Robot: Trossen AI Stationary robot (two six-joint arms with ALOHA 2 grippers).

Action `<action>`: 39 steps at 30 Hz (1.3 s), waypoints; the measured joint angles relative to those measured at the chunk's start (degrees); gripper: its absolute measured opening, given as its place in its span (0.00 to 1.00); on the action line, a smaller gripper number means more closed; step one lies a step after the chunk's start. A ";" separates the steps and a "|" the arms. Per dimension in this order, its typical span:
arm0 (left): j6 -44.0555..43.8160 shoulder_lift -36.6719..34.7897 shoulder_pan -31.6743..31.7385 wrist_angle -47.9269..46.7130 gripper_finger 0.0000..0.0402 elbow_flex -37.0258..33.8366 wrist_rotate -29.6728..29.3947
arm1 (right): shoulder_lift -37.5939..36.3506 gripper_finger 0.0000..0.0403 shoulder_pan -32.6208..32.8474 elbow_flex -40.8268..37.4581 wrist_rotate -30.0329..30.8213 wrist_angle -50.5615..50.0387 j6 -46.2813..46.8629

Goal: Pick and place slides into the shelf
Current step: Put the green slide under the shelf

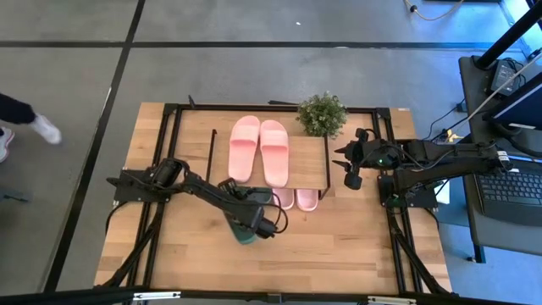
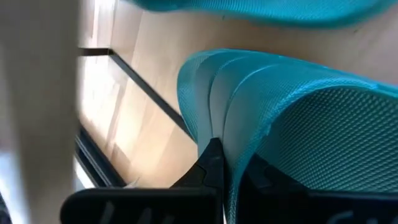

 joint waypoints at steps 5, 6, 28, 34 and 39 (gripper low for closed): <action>-0.04 0.00 -0.08 0.17 0.01 -2.77 -0.01 | 0.00 0.39 0.01 0.00 0.00 0.00 0.09; -0.04 0.00 -0.07 0.18 0.01 -3.08 -0.08 | 0.00 0.39 0.00 0.00 0.00 0.02 0.11; 1.02 0.02 -0.07 2.24 0.16 -4.21 -1.52 | 0.00 0.39 0.01 -0.01 0.00 0.02 0.22; 0.61 0.02 -0.05 2.31 0.20 -4.17 -1.03 | 0.00 0.39 0.01 0.00 0.00 0.02 0.24; 1.43 0.02 -0.06 3.64 0.32 -4.14 -0.90 | 0.00 0.39 -0.01 -0.02 0.00 0.02 0.24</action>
